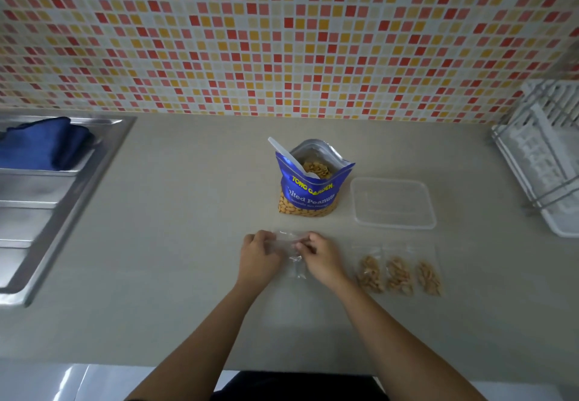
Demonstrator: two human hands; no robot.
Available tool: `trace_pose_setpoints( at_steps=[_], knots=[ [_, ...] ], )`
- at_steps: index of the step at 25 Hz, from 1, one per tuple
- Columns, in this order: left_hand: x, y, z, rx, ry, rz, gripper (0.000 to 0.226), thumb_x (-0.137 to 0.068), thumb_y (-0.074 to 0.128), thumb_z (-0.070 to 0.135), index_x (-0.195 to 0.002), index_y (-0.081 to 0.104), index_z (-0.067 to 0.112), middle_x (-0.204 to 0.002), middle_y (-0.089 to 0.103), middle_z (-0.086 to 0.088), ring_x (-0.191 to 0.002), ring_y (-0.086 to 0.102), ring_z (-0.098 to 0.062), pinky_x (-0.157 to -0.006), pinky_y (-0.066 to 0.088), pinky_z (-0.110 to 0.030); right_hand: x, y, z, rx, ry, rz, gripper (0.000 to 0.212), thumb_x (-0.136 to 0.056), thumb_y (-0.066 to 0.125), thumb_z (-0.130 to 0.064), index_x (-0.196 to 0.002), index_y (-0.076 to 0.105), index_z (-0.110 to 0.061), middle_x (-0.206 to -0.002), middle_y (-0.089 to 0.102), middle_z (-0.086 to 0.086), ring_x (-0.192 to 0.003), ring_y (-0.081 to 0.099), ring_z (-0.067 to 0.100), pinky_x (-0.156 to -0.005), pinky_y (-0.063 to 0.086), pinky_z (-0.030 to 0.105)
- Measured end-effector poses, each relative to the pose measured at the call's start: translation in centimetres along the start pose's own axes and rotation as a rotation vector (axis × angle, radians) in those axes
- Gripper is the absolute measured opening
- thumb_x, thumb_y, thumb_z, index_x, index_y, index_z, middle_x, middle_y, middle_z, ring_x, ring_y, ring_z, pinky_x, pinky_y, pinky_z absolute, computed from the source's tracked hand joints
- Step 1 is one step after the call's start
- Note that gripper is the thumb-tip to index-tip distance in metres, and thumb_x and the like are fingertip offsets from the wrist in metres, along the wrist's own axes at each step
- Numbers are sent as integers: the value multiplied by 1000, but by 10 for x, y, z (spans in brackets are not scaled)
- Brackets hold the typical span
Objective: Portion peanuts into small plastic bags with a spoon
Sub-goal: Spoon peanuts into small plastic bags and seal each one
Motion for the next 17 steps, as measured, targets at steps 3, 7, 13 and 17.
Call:
trace_pose_setpoints(
  at_steps=[3,7,13,17],
  knots=[
    [0,-4,2,169,-41,-55,16,-81,56,5,-92,64,14,-91,66,-6,-85,63,-19,-73,49,-24,0,-2,1,-63,22,-13,15,-89,54,-3,-85,58,-17,-90,66,4,-66,61,-7,-63,45,6],
    [0,-11,0,88,5,-32,16,-82,57,4,-90,70,9,-88,67,-4,-80,61,-18,-72,48,-21,2,-9,7,-24,28,96,15,-87,59,-8,-100,63,-1,-88,65,4,-75,60,12,-68,46,15],
    [-2,-8,-8,-218,275,-2,18,-78,58,0,-94,68,2,-97,59,-17,-78,61,-32,-79,51,-36,19,-32,-4,-43,-7,140,6,-86,62,-16,-84,64,-21,-77,65,-4,-70,61,10,-60,45,10],
    [1,-13,-4,-276,424,83,16,-76,60,17,-84,69,5,-101,49,-21,-70,58,-30,-74,52,-33,37,-49,-24,-129,-48,143,10,-84,65,-20,-83,60,-28,-77,71,-3,-73,66,15,-64,49,21]
  ],
)
Point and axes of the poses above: each hand's wrist, its own x-axis away from the middle knuckle, its own y-axis out of the palm, z = x × y, the point moved 4 cm from there along -x, towards the middle knuckle
